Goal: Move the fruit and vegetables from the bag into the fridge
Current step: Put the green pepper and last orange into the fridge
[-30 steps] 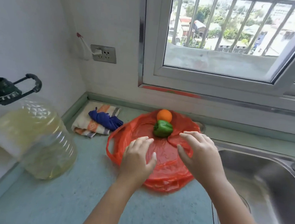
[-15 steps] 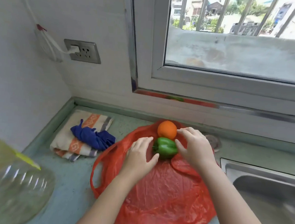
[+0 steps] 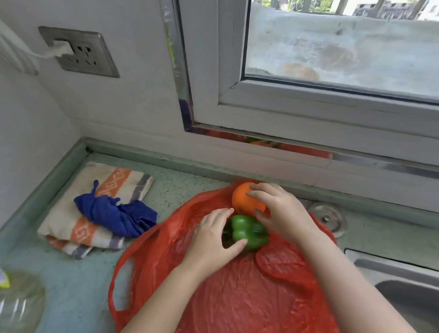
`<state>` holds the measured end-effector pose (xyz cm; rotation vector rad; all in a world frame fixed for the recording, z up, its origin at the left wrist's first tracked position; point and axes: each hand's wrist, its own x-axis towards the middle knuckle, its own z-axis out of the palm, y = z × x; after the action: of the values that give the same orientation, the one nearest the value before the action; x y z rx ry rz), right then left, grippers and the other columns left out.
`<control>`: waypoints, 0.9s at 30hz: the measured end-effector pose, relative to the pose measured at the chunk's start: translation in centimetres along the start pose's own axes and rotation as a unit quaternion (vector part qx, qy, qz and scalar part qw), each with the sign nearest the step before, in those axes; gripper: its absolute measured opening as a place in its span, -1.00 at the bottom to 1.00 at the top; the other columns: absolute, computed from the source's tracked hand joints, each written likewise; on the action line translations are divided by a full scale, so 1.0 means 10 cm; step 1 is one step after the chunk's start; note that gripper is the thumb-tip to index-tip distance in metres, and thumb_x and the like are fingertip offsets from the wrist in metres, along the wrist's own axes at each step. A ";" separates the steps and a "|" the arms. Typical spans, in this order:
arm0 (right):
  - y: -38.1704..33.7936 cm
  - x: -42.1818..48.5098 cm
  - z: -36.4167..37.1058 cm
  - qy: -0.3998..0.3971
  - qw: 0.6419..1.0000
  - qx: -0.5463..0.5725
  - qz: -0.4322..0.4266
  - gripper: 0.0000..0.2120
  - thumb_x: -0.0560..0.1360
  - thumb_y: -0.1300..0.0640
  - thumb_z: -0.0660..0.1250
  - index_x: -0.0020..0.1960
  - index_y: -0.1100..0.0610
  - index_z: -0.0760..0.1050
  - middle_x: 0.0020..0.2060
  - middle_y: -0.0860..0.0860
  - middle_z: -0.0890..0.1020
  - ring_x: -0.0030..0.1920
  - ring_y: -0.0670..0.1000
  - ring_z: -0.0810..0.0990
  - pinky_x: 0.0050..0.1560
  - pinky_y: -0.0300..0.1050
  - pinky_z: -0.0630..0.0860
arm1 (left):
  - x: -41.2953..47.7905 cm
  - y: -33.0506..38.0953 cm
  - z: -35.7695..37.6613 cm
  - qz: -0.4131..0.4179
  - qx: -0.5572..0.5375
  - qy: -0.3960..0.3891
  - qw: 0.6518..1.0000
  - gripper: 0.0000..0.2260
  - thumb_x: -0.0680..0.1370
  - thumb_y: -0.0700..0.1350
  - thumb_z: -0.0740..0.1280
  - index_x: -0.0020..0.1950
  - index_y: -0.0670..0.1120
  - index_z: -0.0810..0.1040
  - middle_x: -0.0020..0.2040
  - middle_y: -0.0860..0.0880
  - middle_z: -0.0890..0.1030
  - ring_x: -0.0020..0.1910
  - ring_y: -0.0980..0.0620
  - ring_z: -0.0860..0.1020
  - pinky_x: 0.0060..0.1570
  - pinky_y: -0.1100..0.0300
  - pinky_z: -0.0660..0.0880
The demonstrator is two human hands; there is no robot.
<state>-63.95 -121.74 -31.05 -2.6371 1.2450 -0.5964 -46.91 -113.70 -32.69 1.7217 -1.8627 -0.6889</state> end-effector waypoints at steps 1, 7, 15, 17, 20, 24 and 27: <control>0.03 0.01 0.03 -0.008 1.000 0.001 -0.005 -0.64 0.25 0.28 0.44 0.05 0.17 0.59 0.06 0.10 0.62 0.03 0.17 0.60 -0.14 0.04 0.60 | 0.01 -0.01 0.02 -0.003 -0.004 -0.002 1.000 -0.29 0.31 0.29 0.19 0.38 -0.06 0.33 0.34 0.03 0.38 0.34 0.08 0.28 0.26 0.40 0.06; 0.15 0.03 0.14 -0.019 1.000 -0.005 0.010 -0.53 0.25 0.22 0.46 0.16 0.18 0.53 0.17 0.14 0.55 0.07 0.23 0.55 -0.09 0.08 0.57 | 0.04 -0.07 0.12 -0.016 -0.034 -0.032 0.999 -0.25 0.28 0.27 0.29 0.40 -0.04 0.29 0.33 0.04 0.36 0.33 0.11 0.27 0.25 0.43 0.08; 0.20 0.10 0.22 -0.007 1.000 -0.019 0.008 -0.40 0.17 0.21 0.53 0.20 0.22 0.49 0.14 0.19 0.55 0.06 0.27 0.54 -0.15 0.14 0.58 | 0.04 -0.11 0.17 -0.013 -0.059 -0.053 0.997 -0.25 0.32 0.02 0.49 0.43 -0.04 0.22 0.34 0.04 0.31 0.33 0.15 0.27 0.29 0.40 0.16; 0.19 0.12 0.25 -0.001 1.000 -0.020 0.005 -0.40 0.16 0.20 0.54 0.18 0.22 0.50 0.13 0.19 0.56 0.06 0.27 0.54 -0.15 0.13 0.58 | 0.03 -0.12 0.17 -0.014 -0.060 -0.044 0.997 -0.25 0.30 0.03 0.51 0.41 -0.05 0.26 0.29 0.06 0.34 0.30 0.14 0.30 0.26 0.43 0.18; 0.17 0.14 0.29 0.006 1.000 -0.021 0.009 -0.37 0.17 0.17 0.54 0.21 0.21 0.48 0.14 0.18 0.55 0.09 0.26 0.52 -0.12 0.11 0.56 | -0.02 -0.13 0.15 -0.019 -0.063 -0.021 0.998 -0.26 0.27 0.10 0.49 0.38 -0.03 0.31 0.20 0.14 0.33 0.25 0.14 0.35 0.26 0.31 0.29; 0.14 0.19 0.34 -0.001 1.000 -0.022 0.023 -0.28 0.13 0.15 0.56 0.25 0.21 0.44 0.16 0.19 0.52 0.13 0.26 0.50 -0.07 0.10 0.54 | -0.12 -0.16 0.04 -0.038 -0.060 0.030 0.997 -0.26 0.23 0.22 0.41 0.35 0.01 0.34 0.16 0.15 0.36 0.18 0.14 0.40 0.20 0.18 0.41; 0.10 0.22 0.38 -0.006 0.999 -0.018 0.031 -0.24 0.11 0.15 0.57 0.27 0.21 0.42 0.18 0.20 0.51 0.13 0.28 0.48 -0.05 0.13 0.54 | -0.22 -0.18 -0.08 -0.052 -0.058 0.063 0.995 -0.26 0.21 0.27 0.36 0.35 0.05 0.35 0.13 0.18 0.36 0.17 0.16 0.39 0.19 0.28 0.38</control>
<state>-61.82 -124.17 -34.23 -2.6170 1.3403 -0.5519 -44.91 -111.63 -33.41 1.7554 -1.6263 -0.6968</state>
